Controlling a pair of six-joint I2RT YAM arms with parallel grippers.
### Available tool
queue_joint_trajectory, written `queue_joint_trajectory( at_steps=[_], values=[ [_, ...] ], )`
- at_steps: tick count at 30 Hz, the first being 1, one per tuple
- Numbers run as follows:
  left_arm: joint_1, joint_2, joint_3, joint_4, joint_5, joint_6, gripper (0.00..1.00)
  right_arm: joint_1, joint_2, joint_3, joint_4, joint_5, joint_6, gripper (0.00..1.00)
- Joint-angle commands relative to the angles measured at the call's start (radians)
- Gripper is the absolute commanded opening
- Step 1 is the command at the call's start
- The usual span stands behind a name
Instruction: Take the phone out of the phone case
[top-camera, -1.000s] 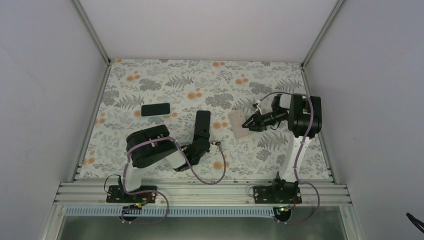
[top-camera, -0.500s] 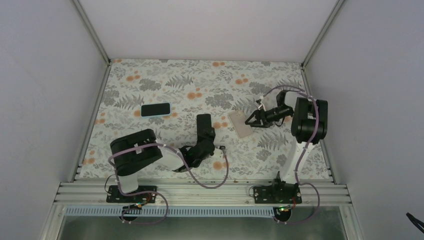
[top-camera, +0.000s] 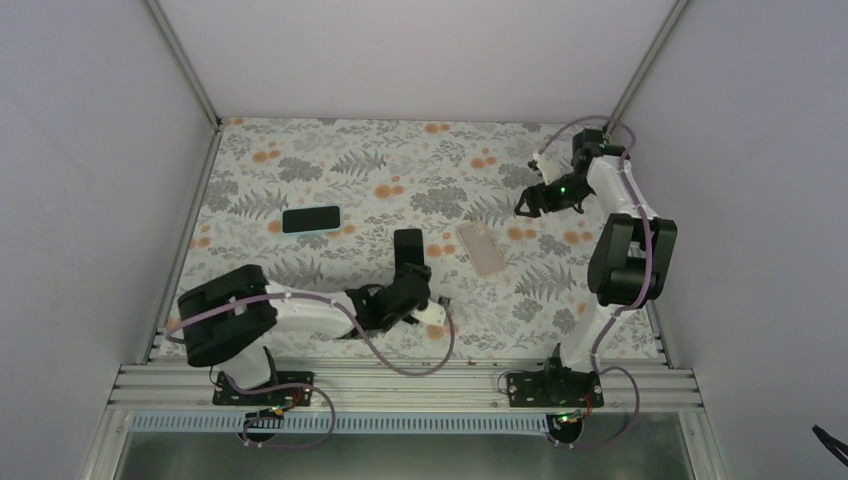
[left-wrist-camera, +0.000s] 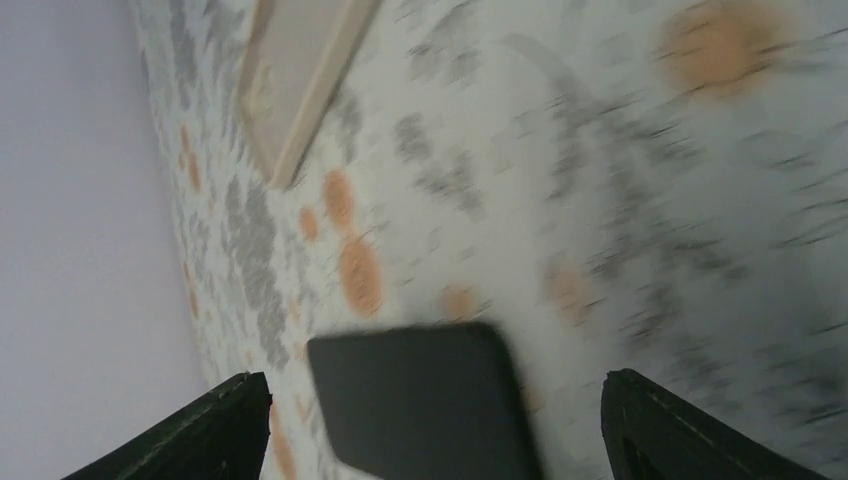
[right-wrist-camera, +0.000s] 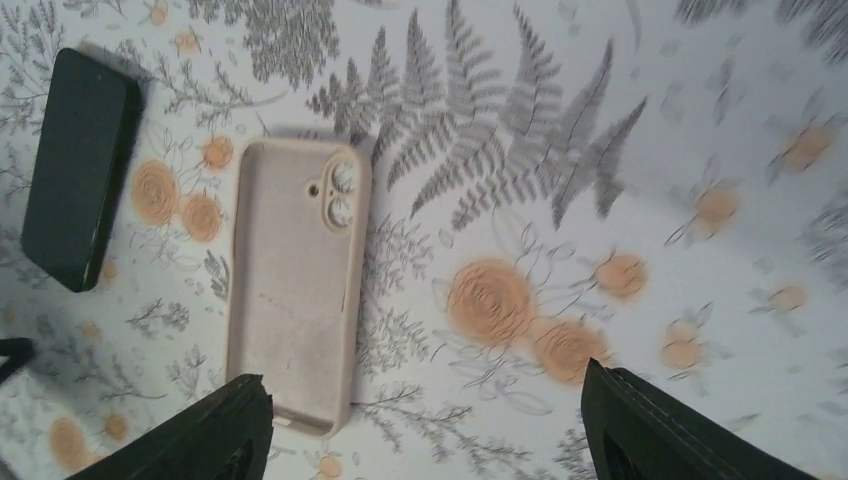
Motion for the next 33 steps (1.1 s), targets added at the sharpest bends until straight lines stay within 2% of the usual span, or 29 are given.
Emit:
queue_joint_trajectory(
  at_steps=[1,6,11,14,16,20,21,23,26,29,31,33],
  values=[
    [0.120,-0.116,0.117,-0.141,0.043,0.011,0.82,0.079,-0.039,0.121,-0.014,0.073,-0.044,0.80],
    [0.392,-0.215,0.307,-0.272,0.126,-0.040,0.83,0.243,-0.057,0.190,0.021,0.119,-0.061,0.82],
    [0.646,-0.230,0.373,-0.242,0.098,-0.068,0.83,0.383,0.005,0.276,0.018,0.002,-0.109,0.84],
    [0.761,-0.203,0.411,-0.271,0.067,-0.154,0.83,0.463,0.047,0.303,0.047,-0.100,-0.161,0.90],
    [0.838,-0.175,0.451,-0.343,0.098,-0.250,0.83,0.516,0.068,0.305,0.116,-0.117,-0.166,0.98],
    [1.043,-0.129,0.498,-0.452,0.300,-0.471,0.99,0.625,0.138,0.335,0.262,-0.077,-0.168,1.00],
    [1.094,-0.108,0.508,-0.484,0.395,-0.509,1.00,0.646,0.174,0.360,0.283,-0.073,-0.169,1.00],
    [1.185,-0.055,0.534,-0.542,0.498,-0.565,1.00,0.684,0.245,0.425,0.297,-0.059,-0.155,1.00],
    [1.264,0.029,0.545,-0.569,0.548,-0.591,1.00,0.717,0.350,0.539,0.289,-0.059,-0.119,1.00],
    [1.301,0.112,0.551,-0.564,0.530,-0.601,0.91,0.737,0.400,0.576,0.323,-0.070,-0.075,0.98],
    [1.313,0.166,0.568,-0.571,0.531,-0.596,0.76,0.757,0.420,0.584,0.334,-0.063,-0.059,0.92],
    [1.317,0.223,0.609,-0.586,0.534,-0.588,0.56,0.785,0.442,0.588,0.328,-0.043,-0.057,0.81]
  ],
)
